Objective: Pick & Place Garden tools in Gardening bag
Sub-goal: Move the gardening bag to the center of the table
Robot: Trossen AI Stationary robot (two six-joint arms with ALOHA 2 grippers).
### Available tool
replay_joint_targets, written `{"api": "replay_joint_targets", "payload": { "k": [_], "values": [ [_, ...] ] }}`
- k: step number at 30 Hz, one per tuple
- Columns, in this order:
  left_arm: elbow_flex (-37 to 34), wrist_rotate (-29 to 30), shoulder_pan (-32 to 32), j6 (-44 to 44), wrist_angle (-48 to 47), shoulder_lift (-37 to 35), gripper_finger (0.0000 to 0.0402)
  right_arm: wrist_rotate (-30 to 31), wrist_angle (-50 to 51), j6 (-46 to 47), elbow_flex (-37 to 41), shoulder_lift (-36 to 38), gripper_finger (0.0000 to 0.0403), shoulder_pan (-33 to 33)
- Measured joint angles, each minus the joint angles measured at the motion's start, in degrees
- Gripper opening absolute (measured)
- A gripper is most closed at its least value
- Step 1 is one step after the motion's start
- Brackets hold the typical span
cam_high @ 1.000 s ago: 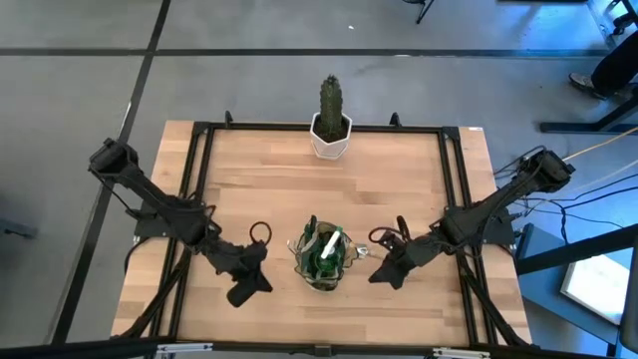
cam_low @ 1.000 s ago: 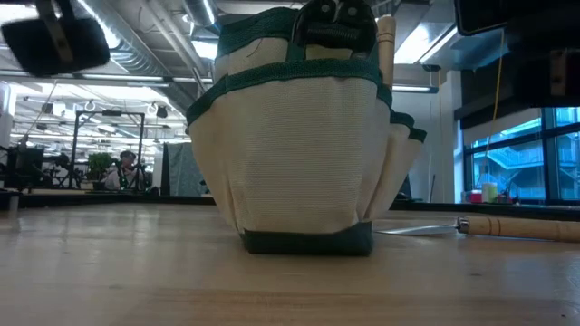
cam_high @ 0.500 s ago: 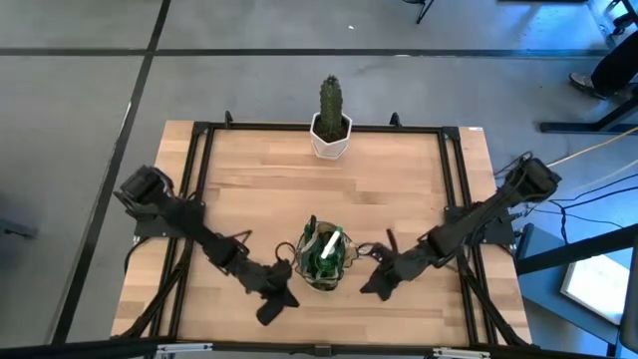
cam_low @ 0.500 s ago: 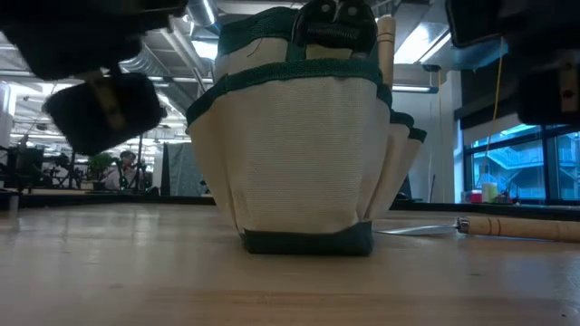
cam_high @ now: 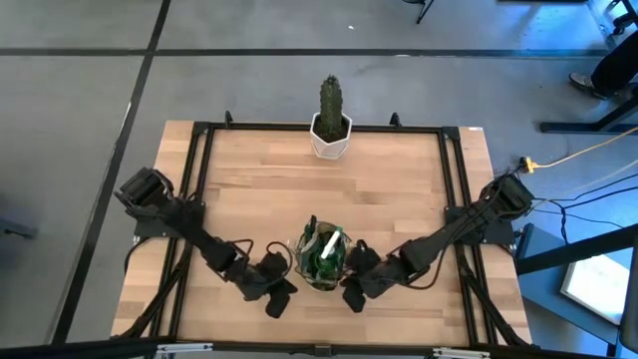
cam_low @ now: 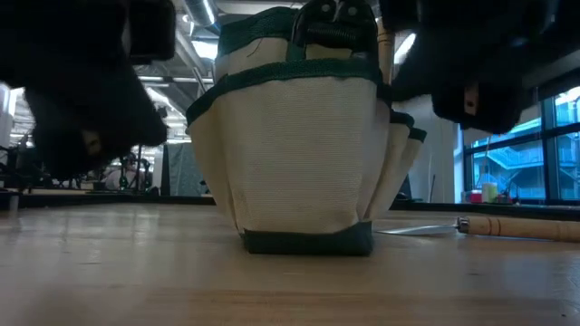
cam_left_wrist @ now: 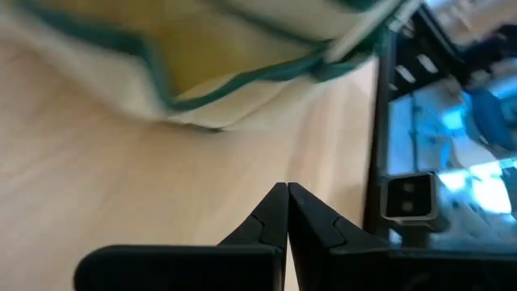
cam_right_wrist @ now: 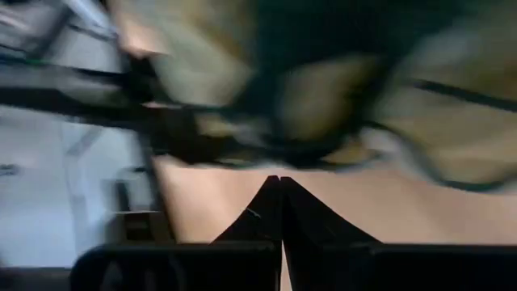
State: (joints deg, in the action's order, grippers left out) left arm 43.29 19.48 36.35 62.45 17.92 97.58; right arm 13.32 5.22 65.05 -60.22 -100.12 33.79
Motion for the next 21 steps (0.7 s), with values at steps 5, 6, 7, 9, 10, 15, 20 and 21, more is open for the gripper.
{"api": "replay_joint_targets", "payload": {
  "k": [5, 6, 7, 9, 10, 15, 20, 21],
  "values": [
    [0.00, 6.94, 2.20, 6.61, -1.90, 0.02, 0.0001, 1.60, 7.39, -1.50, -0.42, -0.71, 0.0000, -0.36],
    [0.00, 7.50, 2.52, 7.50, -1.88, 0.02, 0.0001, 1.59, 7.94, -1.92, -0.41, -1.13, 0.0000, -0.37],
    [0.00, 7.79, 2.80, 8.21, -1.92, 0.02, 0.0001, 1.62, 8.06, -2.60, -0.31, -1.53, 0.0000, -0.46],
    [0.00, 7.93, 3.36, 8.89, -1.91, 0.02, 0.0002, 1.71, 5.17, -3.06, -0.34, -2.44, 0.0000, -0.55],
    [0.00, 8.00, 3.54, 9.18, -1.91, 0.02, 0.0001, 1.71, 4.32, -3.58, -0.34, -2.65, 0.0000, -0.53],
    [0.00, 12.46, 4.22, 13.19, -5.87, -0.24, 0.0002, 2.17, -0.67, -5.13, -0.34, -4.21, 0.0000, -0.76],
    [0.00, 12.61, 1.41, 11.47, -7.12, -0.26, 0.0001, 2.39, -4.92, -6.36, -0.34, -5.74, 0.0000, -1.83],
    [0.00, 11.94, 0.74, 10.25, -7.09, -0.26, 0.0001, 1.98, -5.56, -6.58, -0.34, -5.96, 0.0000, -2.02]
  ]
}}
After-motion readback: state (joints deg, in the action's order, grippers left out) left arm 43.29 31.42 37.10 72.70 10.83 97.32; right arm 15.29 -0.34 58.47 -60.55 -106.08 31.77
